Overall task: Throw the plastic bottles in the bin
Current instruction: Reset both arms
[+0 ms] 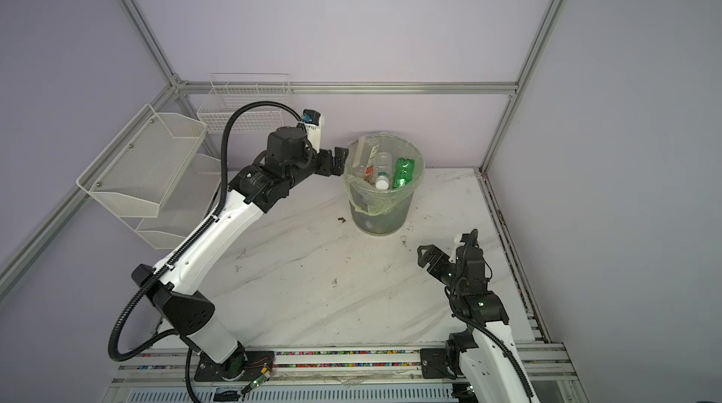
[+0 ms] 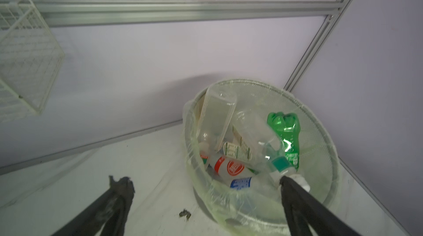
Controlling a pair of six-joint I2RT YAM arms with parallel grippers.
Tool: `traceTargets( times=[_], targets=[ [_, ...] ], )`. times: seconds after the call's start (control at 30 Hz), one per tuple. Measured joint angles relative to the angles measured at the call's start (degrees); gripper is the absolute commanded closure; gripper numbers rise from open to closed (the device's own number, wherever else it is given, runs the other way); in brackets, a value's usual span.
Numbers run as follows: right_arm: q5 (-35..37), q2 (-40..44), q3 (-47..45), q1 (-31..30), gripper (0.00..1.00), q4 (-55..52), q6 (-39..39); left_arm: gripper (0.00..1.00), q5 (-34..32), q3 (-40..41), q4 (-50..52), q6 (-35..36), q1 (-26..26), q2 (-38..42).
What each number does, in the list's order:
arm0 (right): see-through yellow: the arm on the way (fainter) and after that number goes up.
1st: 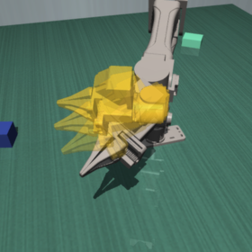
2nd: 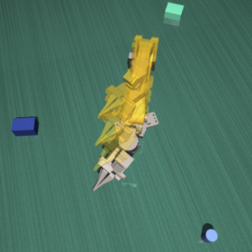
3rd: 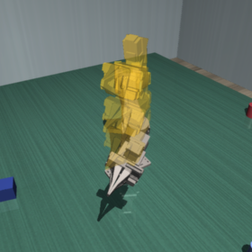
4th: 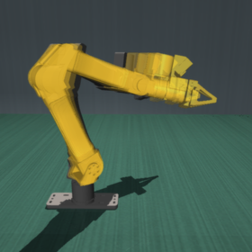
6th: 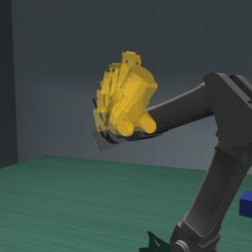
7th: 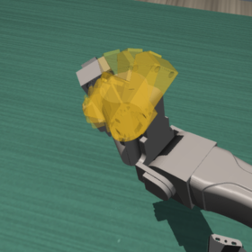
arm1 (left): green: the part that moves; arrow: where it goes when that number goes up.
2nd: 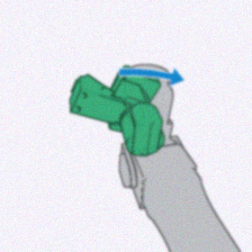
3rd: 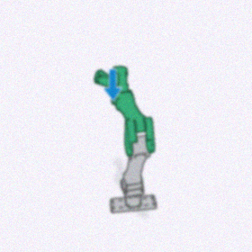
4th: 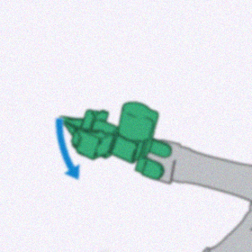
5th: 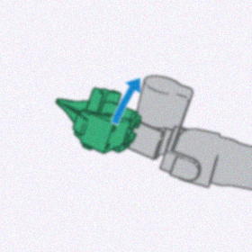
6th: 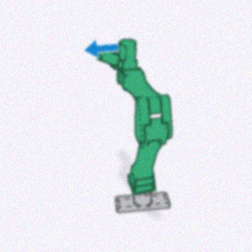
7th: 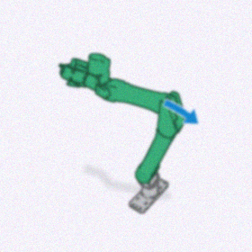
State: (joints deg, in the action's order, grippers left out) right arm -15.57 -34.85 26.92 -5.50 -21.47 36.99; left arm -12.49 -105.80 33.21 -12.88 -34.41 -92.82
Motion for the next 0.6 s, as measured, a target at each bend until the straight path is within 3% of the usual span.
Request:
traceTargets(
  times=[0.2, 0.6],
  targets=[
    [0.0, -0.7, 0.0, 0.0, 0.03, 0.4, 0.1, 0.0, -2.5, 20.7, -2.9, -1.9, 2.5, 13.3],
    [2.4, -6.1, 1.6, 0.0, 0.03, 6.8, 0.2, 0.0, -12.9, 52.5, -7.4, -7.3, 5.2, 27.9]
  ],
)
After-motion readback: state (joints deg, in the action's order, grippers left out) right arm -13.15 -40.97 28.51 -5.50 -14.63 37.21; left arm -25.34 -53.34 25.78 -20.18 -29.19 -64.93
